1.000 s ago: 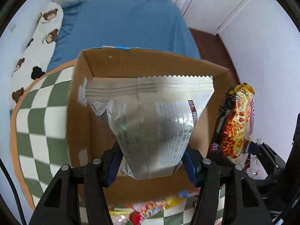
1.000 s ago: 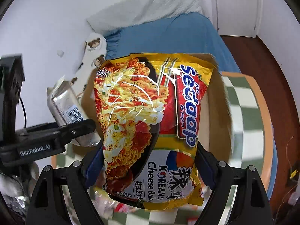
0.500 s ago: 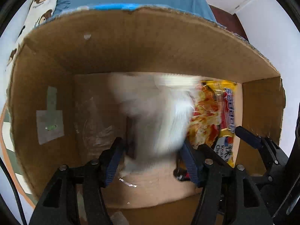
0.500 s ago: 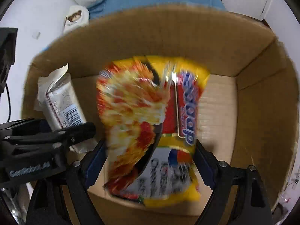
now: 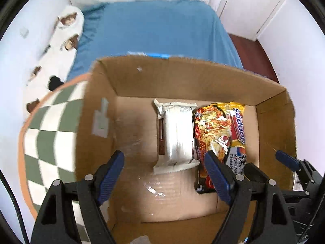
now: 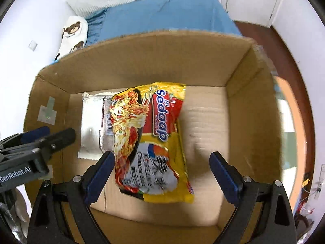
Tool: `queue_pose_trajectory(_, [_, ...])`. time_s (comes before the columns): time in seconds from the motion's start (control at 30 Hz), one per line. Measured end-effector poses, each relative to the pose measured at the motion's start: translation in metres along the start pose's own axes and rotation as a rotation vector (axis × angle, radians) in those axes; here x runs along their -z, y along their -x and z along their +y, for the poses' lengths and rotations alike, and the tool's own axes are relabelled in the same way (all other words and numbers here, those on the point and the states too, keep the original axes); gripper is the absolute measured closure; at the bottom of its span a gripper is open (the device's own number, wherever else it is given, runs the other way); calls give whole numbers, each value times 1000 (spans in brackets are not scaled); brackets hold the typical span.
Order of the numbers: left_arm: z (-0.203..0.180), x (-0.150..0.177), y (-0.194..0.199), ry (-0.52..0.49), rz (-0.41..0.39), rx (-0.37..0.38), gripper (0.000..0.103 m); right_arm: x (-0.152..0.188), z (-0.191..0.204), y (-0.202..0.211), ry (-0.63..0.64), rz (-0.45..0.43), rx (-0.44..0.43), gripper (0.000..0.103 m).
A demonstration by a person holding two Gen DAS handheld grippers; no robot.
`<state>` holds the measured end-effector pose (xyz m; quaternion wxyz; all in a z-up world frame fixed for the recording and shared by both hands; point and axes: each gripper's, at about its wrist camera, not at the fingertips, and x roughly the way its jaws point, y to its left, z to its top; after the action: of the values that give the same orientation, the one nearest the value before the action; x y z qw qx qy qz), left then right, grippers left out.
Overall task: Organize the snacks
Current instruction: 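Open both tools to drop the bread and noodle pack into the box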
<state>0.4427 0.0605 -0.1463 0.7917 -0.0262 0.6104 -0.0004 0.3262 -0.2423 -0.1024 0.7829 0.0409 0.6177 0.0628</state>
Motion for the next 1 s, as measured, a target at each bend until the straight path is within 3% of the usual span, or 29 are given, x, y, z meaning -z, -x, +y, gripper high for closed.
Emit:
queue_pose_trajectory(0.23, [-11,33,66,0,-141,-5,23,19,24,69,24,-118,33,7])
queue_pose_trajectory(0.37, [-2,34,86,-17,-196,-3,23,37,31,99,31,-168,33,7])
queue_pose_trajectory(0.57, [-14,68,124,-39,-256,-8,23,69,33,149,27,-235,25,7])
queue_pose_trajectory(1.0, [-10,129,173,-12,-357,5,23,126,41,208,18,-322,4,7])
